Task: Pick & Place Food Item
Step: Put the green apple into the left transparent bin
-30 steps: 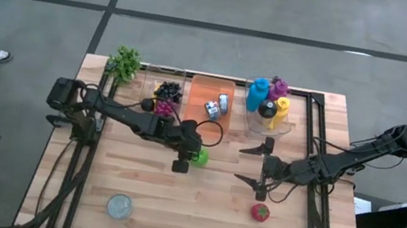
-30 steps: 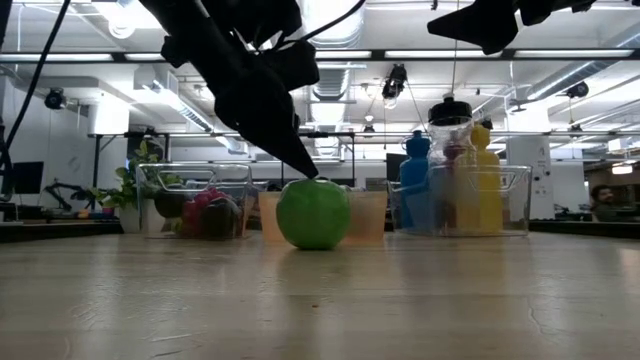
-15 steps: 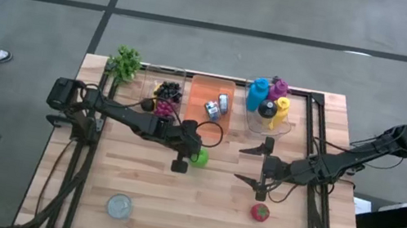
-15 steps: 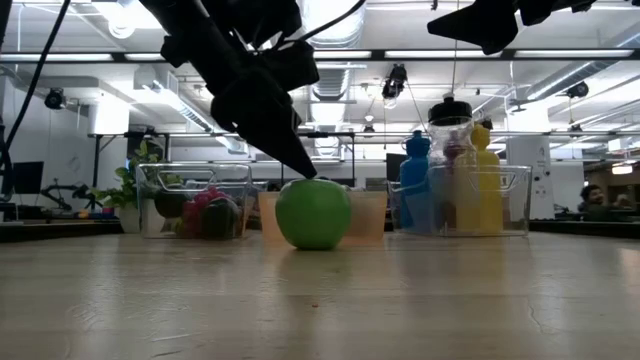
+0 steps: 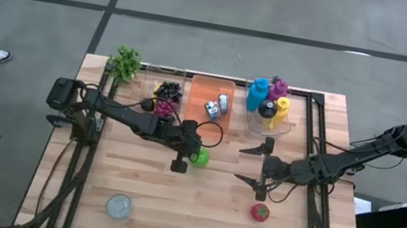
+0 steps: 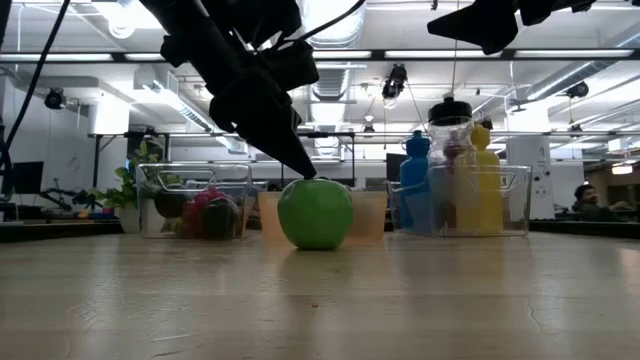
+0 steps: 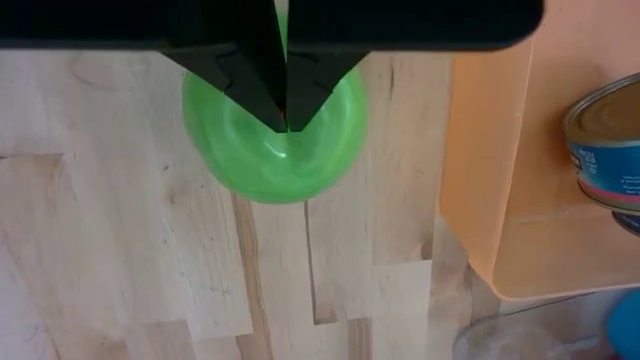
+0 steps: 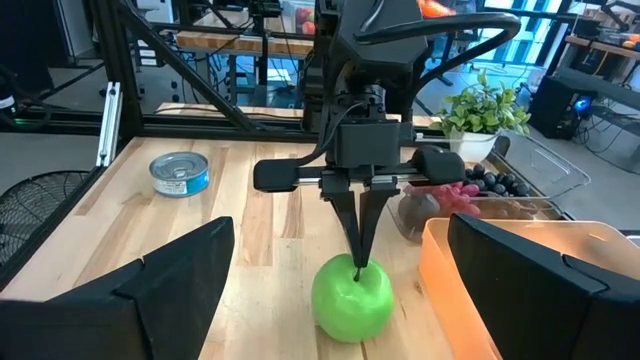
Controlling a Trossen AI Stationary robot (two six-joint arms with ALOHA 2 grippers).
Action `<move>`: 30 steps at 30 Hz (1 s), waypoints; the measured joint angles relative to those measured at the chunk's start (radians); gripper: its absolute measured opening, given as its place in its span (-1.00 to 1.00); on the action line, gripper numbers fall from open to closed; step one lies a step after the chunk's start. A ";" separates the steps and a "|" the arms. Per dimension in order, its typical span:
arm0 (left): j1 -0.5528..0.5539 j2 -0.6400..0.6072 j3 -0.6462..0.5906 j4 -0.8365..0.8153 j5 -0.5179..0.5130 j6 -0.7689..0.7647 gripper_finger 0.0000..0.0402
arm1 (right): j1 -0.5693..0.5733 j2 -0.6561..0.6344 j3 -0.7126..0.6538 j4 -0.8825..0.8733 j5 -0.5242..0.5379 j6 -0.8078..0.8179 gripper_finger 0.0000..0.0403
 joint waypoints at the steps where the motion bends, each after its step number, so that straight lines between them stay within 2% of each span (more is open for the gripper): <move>1: 0.000 0.000 0.000 0.000 0.000 0.000 -0.99 | 0.000 0.000 0.000 0.000 0.000 0.000 0.82; 8: -0.002 0.000 0.000 0.003 0.000 -0.024 -0.95 | 0.000 0.000 0.000 0.000 0.000 0.000 0.82; 22: -0.002 0.000 0.001 0.026 -0.001 -0.053 -0.50 | 0.000 0.000 0.000 0.000 0.000 0.001 0.82; 30: -0.002 -0.010 0.001 0.018 -0.001 -0.050 -0.42 | 0.000 0.000 0.000 0.000 0.000 0.000 0.82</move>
